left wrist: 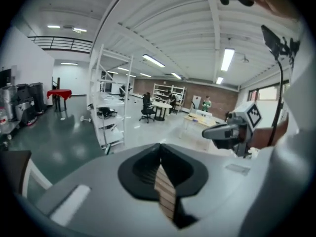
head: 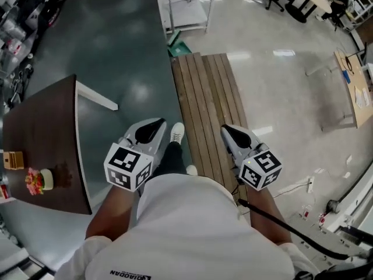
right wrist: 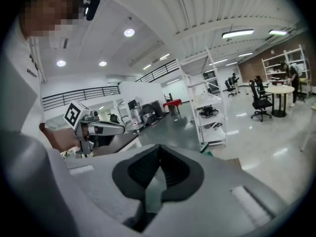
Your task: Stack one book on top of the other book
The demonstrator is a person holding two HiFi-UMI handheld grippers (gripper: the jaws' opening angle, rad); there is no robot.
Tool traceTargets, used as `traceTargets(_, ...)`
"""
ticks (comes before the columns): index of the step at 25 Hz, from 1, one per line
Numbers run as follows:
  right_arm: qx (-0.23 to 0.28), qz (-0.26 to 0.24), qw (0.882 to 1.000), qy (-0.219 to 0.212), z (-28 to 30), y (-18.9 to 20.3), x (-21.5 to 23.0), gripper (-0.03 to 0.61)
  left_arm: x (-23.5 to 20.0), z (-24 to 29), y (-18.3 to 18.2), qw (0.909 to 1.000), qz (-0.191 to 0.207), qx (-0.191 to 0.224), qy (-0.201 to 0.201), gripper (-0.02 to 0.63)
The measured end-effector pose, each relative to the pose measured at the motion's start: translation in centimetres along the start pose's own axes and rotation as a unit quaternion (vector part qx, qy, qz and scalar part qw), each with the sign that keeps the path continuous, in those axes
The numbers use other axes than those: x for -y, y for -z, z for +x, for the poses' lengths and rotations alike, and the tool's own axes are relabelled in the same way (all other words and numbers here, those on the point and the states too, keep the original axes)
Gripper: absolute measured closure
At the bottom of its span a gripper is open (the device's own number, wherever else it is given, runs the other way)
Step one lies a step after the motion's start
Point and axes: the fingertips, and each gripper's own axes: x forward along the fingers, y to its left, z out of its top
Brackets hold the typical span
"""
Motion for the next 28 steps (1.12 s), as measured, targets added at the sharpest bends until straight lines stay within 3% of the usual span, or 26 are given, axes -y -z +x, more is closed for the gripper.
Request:
traceTargets(7, 0.012, 0.044, 0.994, 0.102, 1.2, -3.5, 7.3, 0.577, -4.0, 9.4, -5.9, 0.9954, 0.046, -0.011, 0.084, 0.607)
traceTargets(12, 0.031, 0.054, 0.981, 0.186, 1.7, -7.0, 11.3, 0.577, -6.1, 15.7, -11.6, 0.9827, 0.085, -0.005, 0.165, 0.607)
traceTargets(16, 0.036, 0.081, 0.969, 0.23, 1.9, -6.9, 12.9, 0.577, -6.9, 20.3, -13.1, 0.9747, 0.096, -0.018, 0.201, 0.607)
traceTargets(19, 0.031, 0.103, 0.96, 0.257, 0.8, -6.0, 13.9, 0.577, -5.2, 22.5, -13.5, 0.9666, 0.089, -0.027, 0.239, 0.607)
traceTargets(22, 0.044, 0.125, 0.946, 0.296, -1.4, -4.8, 15.0, 0.577, -2.4, 24.7, -13.1, 0.952, 0.117, -0.039, 0.28, 0.607)
traceTargets(28, 0.077, 0.146, 0.922, 0.35, -6.7, -2.2, 17.4, 0.577, 3.5, 29.1, -12.2, 0.9342, 0.133, -0.061, 0.325, 0.607)
